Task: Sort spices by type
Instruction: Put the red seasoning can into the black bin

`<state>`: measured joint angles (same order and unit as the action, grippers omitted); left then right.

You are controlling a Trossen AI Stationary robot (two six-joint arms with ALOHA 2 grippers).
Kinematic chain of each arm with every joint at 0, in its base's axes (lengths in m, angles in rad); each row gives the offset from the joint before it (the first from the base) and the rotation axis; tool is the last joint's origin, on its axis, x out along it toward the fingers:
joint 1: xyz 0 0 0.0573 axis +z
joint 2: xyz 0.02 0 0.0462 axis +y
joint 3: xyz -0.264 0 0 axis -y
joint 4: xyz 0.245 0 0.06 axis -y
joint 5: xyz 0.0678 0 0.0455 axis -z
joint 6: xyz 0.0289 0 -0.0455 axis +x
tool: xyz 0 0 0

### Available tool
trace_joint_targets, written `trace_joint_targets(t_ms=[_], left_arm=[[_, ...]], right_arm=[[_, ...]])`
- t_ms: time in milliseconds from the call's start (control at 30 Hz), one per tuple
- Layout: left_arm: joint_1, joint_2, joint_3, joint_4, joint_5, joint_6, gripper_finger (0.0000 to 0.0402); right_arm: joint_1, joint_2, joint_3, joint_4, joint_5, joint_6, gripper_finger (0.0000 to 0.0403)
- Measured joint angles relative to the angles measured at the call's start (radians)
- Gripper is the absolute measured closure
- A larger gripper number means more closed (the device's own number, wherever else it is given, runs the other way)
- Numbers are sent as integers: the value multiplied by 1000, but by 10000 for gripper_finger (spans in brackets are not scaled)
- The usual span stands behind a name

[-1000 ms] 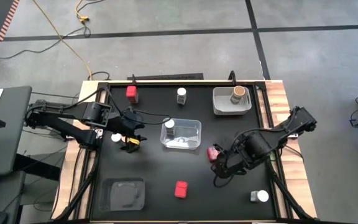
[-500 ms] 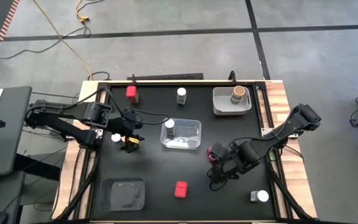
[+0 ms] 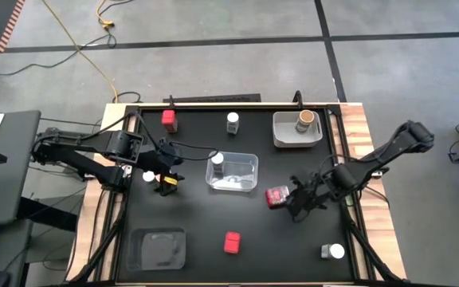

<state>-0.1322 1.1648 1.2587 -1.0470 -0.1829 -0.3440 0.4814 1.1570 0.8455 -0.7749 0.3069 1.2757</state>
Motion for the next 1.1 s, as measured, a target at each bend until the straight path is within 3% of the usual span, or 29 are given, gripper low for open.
trace_joint_targets(t_ms=[533, 700, 900, 1100], left_arm=[[0, 0, 0, 10, -9, -42, 153], [0, 0, 0, 10, -14, -58, 109], [0, 0, 0, 10, -109, -63, 39], [0, 0, 0, 10, -114, -62, 25]], right_arm=[[-6, -53, -39, 29, 0, -27, 276], [-6, -53, -39, 32, 0, -26, 276], [-6, -53, -39, 64, 0, -27, 276], [-6, -53, -39, 69, 0, -27, 276]])
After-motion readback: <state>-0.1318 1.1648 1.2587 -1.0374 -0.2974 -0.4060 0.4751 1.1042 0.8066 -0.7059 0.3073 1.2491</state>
